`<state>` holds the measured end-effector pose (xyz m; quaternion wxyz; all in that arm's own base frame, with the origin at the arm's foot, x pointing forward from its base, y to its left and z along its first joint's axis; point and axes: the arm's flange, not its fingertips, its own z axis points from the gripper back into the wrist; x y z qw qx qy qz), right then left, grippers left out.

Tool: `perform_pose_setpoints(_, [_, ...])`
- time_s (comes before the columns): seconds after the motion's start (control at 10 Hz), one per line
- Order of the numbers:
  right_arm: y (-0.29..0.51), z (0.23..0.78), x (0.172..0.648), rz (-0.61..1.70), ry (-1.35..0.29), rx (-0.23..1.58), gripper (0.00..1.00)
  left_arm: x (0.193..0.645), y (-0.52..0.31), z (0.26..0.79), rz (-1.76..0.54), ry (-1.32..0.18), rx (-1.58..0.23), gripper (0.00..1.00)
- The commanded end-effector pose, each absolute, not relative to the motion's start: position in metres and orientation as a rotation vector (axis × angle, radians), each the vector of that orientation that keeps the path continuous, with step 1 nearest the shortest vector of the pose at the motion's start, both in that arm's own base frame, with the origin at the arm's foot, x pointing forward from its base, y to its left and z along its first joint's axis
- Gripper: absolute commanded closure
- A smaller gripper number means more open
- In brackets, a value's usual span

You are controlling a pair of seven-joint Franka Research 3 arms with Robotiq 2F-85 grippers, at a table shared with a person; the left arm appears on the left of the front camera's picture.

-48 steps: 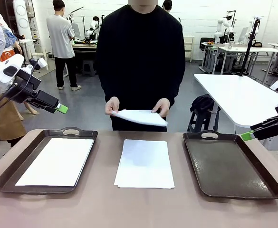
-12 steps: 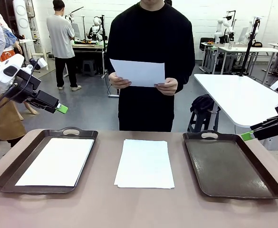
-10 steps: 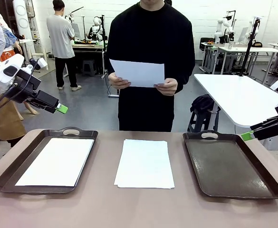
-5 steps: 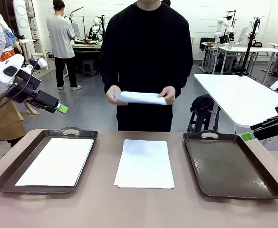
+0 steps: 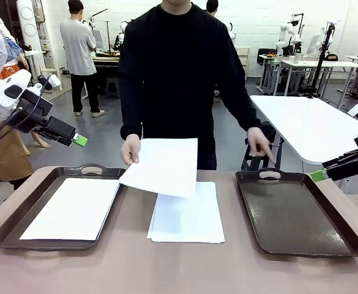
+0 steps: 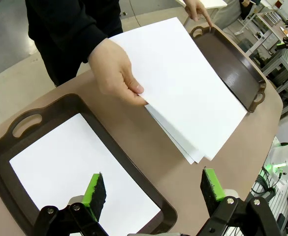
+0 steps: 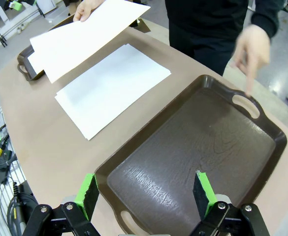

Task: Sort the A4 documents.
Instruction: Receive the A4 Paper.

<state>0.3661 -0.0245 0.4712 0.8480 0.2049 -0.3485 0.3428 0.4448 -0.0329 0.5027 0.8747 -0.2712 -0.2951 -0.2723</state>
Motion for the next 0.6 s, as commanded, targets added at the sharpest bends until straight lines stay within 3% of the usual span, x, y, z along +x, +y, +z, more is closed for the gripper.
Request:
perform_pose_setpoints(0.0, [-0.0244,0.4690,0.3702,0.735,-0.750,0.453,0.00,0.4443,-0.0324,0.5044,-0.569,-0.622,-0.571,0.00])
perform_pose_setpoints(0.5, [-0.0244,0.4690,0.3702,0.735,-0.750,0.453,0.00,0.4443,-0.0324,0.5044,-0.569,-0.622,-0.571,0.00])
